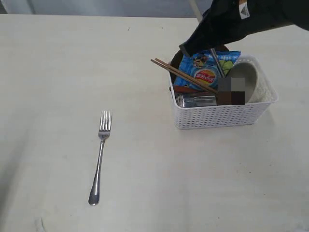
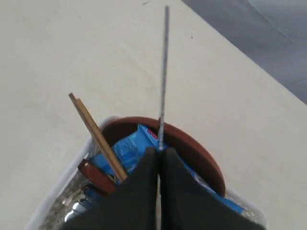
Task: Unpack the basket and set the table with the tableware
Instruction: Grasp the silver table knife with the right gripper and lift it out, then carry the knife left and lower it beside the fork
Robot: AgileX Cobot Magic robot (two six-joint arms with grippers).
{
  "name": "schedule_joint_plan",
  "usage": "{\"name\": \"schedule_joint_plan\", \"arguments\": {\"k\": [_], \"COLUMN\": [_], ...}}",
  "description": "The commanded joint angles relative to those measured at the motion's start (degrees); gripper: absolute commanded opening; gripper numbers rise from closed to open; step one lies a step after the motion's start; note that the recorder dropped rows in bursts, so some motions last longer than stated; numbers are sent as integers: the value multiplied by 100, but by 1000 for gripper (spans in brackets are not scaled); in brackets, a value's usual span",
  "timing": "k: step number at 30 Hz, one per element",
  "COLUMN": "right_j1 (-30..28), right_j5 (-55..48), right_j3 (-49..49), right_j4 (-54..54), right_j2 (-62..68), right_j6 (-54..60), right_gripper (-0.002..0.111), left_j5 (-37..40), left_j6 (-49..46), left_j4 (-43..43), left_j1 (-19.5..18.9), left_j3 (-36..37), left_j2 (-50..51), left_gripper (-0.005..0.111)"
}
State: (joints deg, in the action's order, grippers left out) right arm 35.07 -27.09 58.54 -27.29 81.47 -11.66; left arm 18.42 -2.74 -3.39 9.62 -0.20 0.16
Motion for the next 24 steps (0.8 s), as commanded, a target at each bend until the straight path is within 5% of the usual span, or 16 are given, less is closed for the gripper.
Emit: {"name": "schedule_joint_plan", "arguments": {"k": [1,15,24], "right_j1": [0,71,1375], "right_j5": [118,-1155,-591], "right_j3": [86,651,133], "right_j4": [298,5701,7027], "right_j2": [-345,-423,94], "right_j6": [-420,1431,1392], "right_gripper": [-1,-1,-1], "left_j5": [-9,-9,-9], "left_j6": [-9,-9,-9], "left_j4": [66,66,66], "left_j1": [38,38,38], "left_j3": [20,20,20], "left_j2": [-16,-16,-16], "left_gripper": [0,0,0]}}
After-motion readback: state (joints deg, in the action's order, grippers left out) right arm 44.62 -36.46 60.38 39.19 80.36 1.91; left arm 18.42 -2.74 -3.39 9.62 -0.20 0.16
